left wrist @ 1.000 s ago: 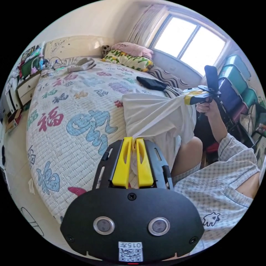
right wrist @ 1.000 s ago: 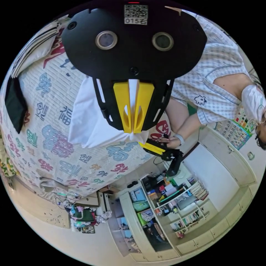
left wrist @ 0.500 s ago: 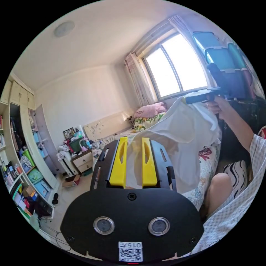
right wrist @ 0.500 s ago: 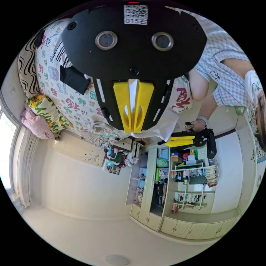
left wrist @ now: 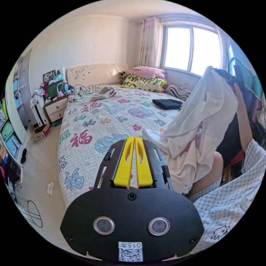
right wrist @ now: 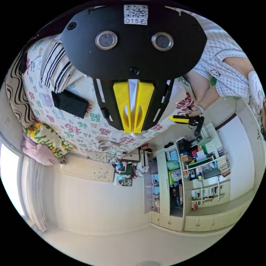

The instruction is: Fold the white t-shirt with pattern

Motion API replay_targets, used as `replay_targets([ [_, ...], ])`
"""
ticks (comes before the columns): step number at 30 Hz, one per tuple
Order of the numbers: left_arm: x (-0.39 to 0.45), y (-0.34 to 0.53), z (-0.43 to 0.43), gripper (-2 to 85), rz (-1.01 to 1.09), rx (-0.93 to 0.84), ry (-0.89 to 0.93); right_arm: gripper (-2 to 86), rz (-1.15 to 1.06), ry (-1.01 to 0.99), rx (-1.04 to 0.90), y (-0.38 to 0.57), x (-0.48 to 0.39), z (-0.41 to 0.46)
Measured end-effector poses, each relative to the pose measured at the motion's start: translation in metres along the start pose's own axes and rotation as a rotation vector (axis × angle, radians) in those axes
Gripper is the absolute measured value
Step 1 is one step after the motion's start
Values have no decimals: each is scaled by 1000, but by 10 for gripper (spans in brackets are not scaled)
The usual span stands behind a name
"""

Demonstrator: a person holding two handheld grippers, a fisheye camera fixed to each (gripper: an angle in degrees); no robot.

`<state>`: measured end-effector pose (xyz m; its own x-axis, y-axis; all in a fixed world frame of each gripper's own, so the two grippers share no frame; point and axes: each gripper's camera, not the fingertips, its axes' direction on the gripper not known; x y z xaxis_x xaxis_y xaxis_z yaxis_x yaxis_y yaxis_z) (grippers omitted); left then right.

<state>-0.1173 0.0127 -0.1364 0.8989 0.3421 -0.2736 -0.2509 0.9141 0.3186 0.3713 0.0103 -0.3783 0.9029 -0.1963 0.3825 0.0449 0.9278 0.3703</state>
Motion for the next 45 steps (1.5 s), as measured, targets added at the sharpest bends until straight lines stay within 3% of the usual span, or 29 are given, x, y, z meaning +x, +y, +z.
replay_targets([
  [3, -5, 2, 0, 94, 49, -111, 122, 14, 50, 39, -181, 23, 26, 31],
  [7, -5, 15, 36, 91, 100, -325, 240, 70, 78, 90, -335, 46, 40, 57],
  [11, -4, 17, 62, 27, 131, -387, 311, 93, -14, 168, -288, 39, 13, 59],
  [15, -7, 12, 45, 8, 134, -228, 310, 101, -76, 224, -132, 19, -11, 42],
  [18, -22, 13, 25, 2, 86, -67, 355, 80, -101, 42, -76, 1, -12, 36],
  [23, -40, 23, -12, 0, 90, 253, 539, 116, -373, -327, -285, -4, -72, 121],
  [31, -28, 46, -26, 1, 231, 302, 681, 152, -662, -818, -363, -17, -131, 218],
  [35, -25, 57, -31, 5, 258, 297, 734, 98, -749, -1168, -352, -13, -125, 227],
  [39, -23, 68, -34, 21, 232, 303, 694, 24, -755, -1002, -307, -8, -113, 207],
  [45, -10, 90, -49, 111, 212, 269, 501, 10, -526, -723, 16, -4, -39, 105],
])
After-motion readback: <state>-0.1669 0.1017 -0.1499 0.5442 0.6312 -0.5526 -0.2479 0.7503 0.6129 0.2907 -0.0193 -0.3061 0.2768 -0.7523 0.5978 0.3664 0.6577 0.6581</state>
